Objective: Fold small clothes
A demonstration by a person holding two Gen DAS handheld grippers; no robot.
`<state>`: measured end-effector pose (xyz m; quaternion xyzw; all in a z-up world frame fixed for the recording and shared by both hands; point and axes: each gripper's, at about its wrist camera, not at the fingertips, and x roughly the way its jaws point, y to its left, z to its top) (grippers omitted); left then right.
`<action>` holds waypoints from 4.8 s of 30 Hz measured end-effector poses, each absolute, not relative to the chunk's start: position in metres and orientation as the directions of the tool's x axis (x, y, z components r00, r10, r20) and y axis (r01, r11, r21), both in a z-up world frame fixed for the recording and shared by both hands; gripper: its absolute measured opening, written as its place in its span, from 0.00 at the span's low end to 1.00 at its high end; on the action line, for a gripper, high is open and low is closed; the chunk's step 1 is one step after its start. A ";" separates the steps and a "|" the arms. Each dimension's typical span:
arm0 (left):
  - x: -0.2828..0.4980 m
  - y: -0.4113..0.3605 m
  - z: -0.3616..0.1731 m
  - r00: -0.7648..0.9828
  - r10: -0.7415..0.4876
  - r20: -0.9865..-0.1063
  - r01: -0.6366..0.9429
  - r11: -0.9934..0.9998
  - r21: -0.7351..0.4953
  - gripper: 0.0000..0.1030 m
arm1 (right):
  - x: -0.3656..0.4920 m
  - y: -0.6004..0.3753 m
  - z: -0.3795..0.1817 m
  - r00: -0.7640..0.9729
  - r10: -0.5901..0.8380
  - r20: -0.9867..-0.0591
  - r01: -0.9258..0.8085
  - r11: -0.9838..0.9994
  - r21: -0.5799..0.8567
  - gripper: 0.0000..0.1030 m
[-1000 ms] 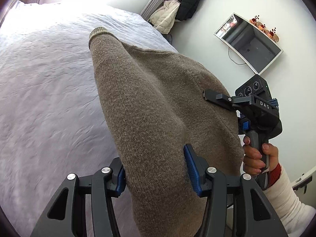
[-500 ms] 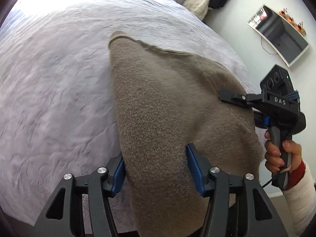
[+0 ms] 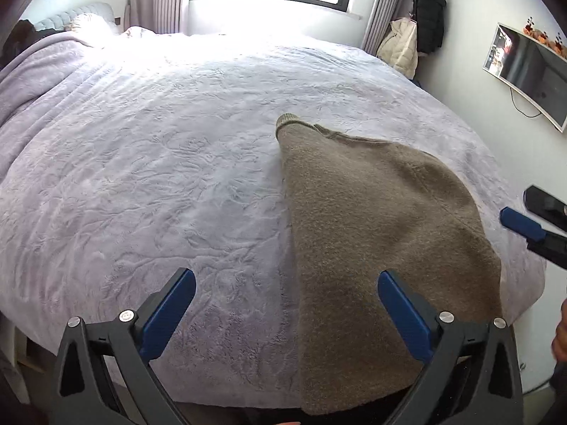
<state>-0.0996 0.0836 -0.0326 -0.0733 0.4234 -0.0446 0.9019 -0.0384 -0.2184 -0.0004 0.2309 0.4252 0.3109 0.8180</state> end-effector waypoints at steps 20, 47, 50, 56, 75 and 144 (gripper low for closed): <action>-0.145 0.055 -0.033 0.666 -0.029 -0.745 -0.010 0.999 -0.047 1.00 | -0.086 -0.240 -0.050 0.565 0.659 -0.496 -0.134 0.667 0.733 0.65; -0.136 0.052 -0.048 0.562 0.088 -0.822 -0.100 0.994 0.038 1.00 | -0.116 -0.176 -0.021 0.598 0.253 -0.760 -0.182 0.967 0.179 1.00; -0.134 0.052 -0.049 0.562 0.096 -0.822 -0.098 0.994 0.049 1.00 | -0.114 -0.174 -0.023 0.591 0.236 -0.771 -0.169 0.971 0.167 1.00; -0.129 0.052 -0.052 0.555 0.096 -0.827 -0.091 0.994 0.054 1.00 | -0.109 -0.174 -0.033 0.562 0.215 -0.799 -0.144 0.976 0.162 1.00; -0.126 0.050 -0.055 0.549 0.099 -0.830 -0.086 0.994 0.062 1.00 | -0.102 -0.173 -0.039 0.543 0.197 -0.816 -0.116 0.980 0.160 1.00; -0.132 0.046 -0.057 0.551 0.110 -0.827 -0.100 0.993 0.066 1.00 | -0.108 -0.168 -0.035 0.542 0.202 -0.816 -0.113 0.979 0.167 1.00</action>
